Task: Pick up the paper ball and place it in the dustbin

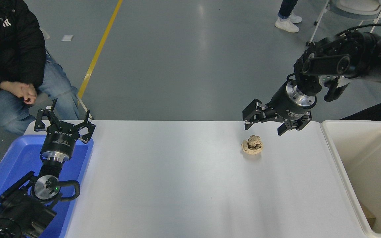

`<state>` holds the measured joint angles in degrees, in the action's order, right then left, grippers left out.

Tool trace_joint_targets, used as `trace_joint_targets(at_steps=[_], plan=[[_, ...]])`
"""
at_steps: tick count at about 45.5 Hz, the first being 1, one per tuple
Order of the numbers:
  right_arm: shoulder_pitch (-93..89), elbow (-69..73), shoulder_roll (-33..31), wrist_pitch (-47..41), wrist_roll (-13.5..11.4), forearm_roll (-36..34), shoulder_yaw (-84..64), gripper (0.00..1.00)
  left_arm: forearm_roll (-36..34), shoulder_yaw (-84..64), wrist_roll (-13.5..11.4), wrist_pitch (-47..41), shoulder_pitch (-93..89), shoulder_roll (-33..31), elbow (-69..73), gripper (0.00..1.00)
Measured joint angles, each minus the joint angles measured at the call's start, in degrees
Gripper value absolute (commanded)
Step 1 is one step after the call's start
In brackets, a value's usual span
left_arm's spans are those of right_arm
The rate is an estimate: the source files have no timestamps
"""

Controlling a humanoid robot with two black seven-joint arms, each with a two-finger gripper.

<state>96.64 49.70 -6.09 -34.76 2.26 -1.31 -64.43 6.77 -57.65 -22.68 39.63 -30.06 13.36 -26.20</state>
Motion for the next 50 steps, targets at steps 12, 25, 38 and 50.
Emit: trace_joint_targets(at_steps=[12, 25, 38, 50], plan=[[-17.0, -14.2, -0.8, 5.4, 0.0, 12.7, 14.8, 1.0, 0.0, 0.0, 0.0, 0.1, 0.0, 0.0, 0.0, 1.0], [-29.2, -21.4, -0.3, 18.1, -2.0, 22.9, 28.4, 1.0, 0.0, 0.0, 0.0, 0.1, 0.0, 0.0, 0.0, 1.0], [-36.3, -25.7, 1.9, 29.0, -4.1, 25.7, 34.4, 1.0, 0.0, 0.0, 0.0, 0.0, 0.0, 0.0, 0.0, 1.0], [-40.0, -27.8, 4.0, 34.2, -4.8, 26.5, 36.8, 1.0, 0.0, -0.1, 0.0, -0.1, 0.0, 0.0, 0.0, 1.0]])
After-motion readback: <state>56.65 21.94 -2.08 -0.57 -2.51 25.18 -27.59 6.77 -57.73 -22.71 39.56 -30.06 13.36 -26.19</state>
